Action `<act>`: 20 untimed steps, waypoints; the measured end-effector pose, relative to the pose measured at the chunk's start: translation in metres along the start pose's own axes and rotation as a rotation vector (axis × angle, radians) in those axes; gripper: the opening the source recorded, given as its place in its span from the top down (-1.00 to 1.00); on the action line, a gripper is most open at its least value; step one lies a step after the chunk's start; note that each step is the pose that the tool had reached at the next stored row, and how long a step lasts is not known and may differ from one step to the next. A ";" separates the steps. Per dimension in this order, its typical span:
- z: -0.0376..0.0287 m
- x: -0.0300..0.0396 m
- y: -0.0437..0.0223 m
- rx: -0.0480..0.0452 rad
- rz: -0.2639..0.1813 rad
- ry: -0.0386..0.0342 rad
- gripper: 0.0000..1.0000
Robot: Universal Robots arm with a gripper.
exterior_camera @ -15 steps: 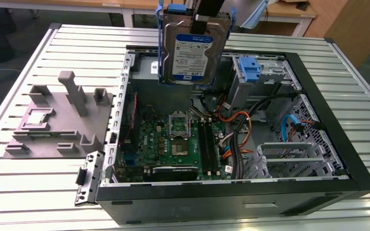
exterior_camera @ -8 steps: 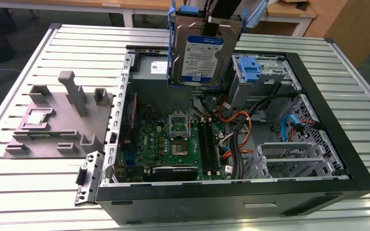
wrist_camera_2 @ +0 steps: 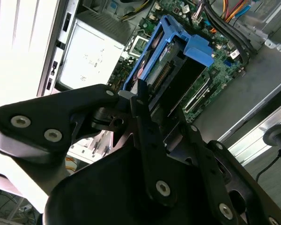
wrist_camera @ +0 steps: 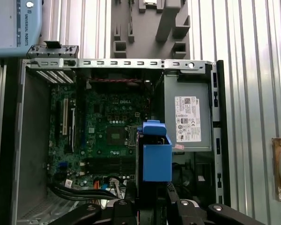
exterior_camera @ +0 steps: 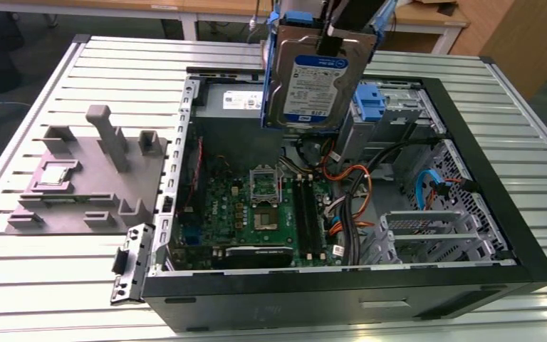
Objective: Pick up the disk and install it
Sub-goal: 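Pick up the disk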
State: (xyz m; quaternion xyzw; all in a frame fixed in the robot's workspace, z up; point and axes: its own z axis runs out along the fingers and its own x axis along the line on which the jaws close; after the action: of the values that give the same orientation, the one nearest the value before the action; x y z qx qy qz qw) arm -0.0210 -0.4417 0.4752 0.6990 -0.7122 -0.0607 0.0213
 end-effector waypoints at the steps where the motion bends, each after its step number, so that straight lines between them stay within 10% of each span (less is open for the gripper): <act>1: -0.0002 0.0000 -0.0020 -0.0007 0.000 0.0000 0.30; 20: -0.0009 0.0074 -0.0059 -0.0015 0.000 -0.0001 0.30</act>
State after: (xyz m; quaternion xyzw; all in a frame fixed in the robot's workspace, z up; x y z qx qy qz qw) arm -0.0152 -0.4492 0.4750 0.6990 -0.7122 -0.0612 0.0219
